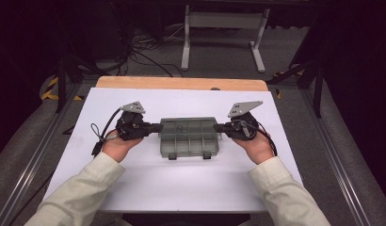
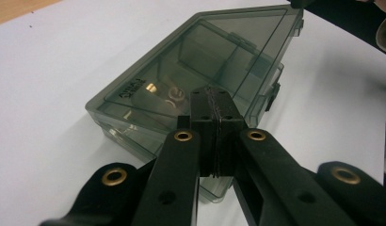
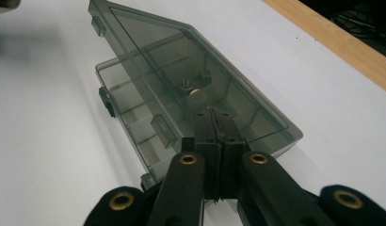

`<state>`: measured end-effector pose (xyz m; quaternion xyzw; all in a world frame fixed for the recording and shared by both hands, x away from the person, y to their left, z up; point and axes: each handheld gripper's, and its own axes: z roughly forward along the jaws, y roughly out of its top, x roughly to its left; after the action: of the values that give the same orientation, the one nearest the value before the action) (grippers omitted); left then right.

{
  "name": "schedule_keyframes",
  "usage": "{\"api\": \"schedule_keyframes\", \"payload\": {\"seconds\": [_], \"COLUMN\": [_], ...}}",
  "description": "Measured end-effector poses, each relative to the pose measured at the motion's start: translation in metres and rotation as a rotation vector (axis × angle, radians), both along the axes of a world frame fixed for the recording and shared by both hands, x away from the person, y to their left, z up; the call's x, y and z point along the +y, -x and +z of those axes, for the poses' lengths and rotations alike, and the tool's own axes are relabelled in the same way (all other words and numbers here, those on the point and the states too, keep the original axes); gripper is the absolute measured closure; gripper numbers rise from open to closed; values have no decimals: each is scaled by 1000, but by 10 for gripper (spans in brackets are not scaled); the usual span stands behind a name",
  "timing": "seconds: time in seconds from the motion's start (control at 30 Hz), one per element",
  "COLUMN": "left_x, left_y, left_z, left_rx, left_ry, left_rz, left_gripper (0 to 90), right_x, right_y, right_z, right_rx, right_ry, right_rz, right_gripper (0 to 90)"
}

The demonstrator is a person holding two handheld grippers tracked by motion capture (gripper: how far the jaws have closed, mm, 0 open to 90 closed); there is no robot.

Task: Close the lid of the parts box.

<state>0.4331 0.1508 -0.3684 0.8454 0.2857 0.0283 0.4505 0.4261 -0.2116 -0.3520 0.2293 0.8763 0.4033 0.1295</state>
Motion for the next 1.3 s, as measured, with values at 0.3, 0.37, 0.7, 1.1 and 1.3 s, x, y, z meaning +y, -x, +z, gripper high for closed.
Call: {"api": "schedule_keyframes", "payload": {"seconds": [0.3, 0.37, 0.7, 1.1, 1.3], "left_x": [-6, -8, -13, -14, -15], "left_y": [10, 11, 13, 14, 15], "left_z": [-7, -9, -19, -28, -30], "left_rx": [3, 4, 44, 72, 69], "left_ry": [-32, -47, -92, -107, -123], "left_rz": [-30, -32, -62, -70, -72], "left_gripper": [886, 886, 886, 882, 882], "right_x": [0, 0, 2, 5, 6], "right_y": [5, 7, 12, 17, 18], "right_z": [-10, -12, -23, -33, -36], "right_rx": [24, 28, 52, 71, 79], "right_ry": [9, 13, 50, 68, 69], "right_rz": [3, 4, 4, 9, 13], "right_gripper": [899, 899, 899, 898, 898]}}
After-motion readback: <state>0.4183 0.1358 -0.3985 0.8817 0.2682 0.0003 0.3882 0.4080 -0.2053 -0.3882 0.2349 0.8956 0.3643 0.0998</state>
